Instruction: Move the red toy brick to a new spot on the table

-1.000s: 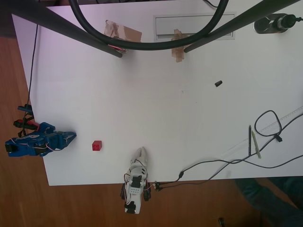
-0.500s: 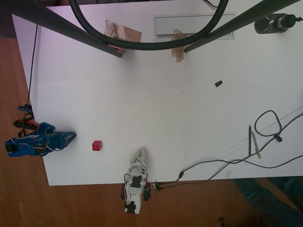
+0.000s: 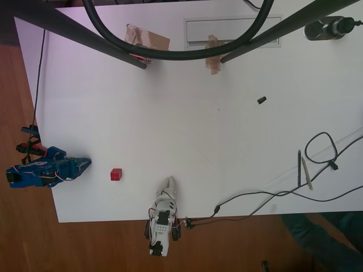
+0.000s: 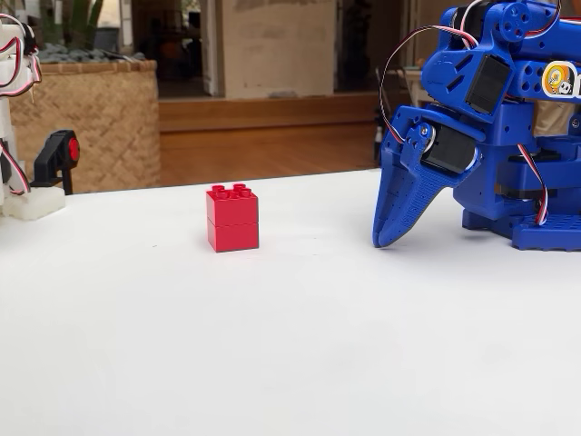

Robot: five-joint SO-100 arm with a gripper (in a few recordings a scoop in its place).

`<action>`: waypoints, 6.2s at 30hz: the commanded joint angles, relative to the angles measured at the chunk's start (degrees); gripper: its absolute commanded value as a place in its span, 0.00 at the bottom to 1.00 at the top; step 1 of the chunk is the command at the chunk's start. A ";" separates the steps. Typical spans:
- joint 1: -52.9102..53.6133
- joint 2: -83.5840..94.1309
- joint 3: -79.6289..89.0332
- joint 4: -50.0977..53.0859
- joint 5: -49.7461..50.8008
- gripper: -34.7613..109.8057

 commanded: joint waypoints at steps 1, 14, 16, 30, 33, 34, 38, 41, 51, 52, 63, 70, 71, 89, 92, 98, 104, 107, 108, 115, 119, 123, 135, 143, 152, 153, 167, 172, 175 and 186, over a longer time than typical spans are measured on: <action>0.09 2.02 1.93 -0.62 0.35 0.24; 0.09 2.02 1.93 -0.62 0.44 0.24; 0.09 2.02 1.93 -0.62 0.79 0.24; 1.93 -7.03 -2.11 -7.47 -0.53 0.24; 3.16 -17.67 -9.05 -11.87 -1.05 0.24; 3.34 -21.18 -11.78 -13.10 -1.05 0.24; 3.34 -34.37 -25.14 -16.26 0.62 0.26; 3.60 -43.51 -35.16 -17.31 1.05 0.28; 10.81 -67.24 -57.13 -24.70 -4.04 0.40; 11.60 -68.29 -57.22 -26.46 -5.45 0.41; 17.93 -75.85 -51.33 -40.34 -16.35 0.45; 19.51 -76.20 -43.15 -45.53 -17.84 0.44; 19.60 -76.38 -42.28 -46.32 -17.67 0.44; 12.83 -81.04 -51.59 -42.36 -6.24 0.31; 8.96 -84.37 -59.94 -39.20 -3.25 0.31; 3.52 -96.24 -80.68 -31.82 3.34 0.31; 0.00 -108.02 -98.79 -24.61 10.20 0.30; -1.49 -113.03 -105.03 -22.68 13.45 0.30; -1.85 -114.61 -106.96 -22.06 14.59 0.30; -4.83 -123.05 -116.98 -19.34 21.88 0.30; -5.71 -128.58 -123.93 -17.75 24.79 0.30; -6.33 -133.51 -130.69 -15.82 26.37 0.30; -5.54 -137.72 -136.23 -12.30 31.03 0.38; -4.39 -127.53 -130.52 -12.57 31.11 0.46; -1.14 -83.06 -77.17 -21.53 23.47 0.29; -1.05 -77.08 -69.26 -21.80 19.86 0.27; 3.60 -8.79 -6.86 0.53 -14.50 0.24; 5.71 1.05 -0.18 1.85 -10.63 0.24; 5.45 1.93 0.26 1.85 -11.95 0.24; 4.92 1.93 2.02 -0.70 -8.88 0.26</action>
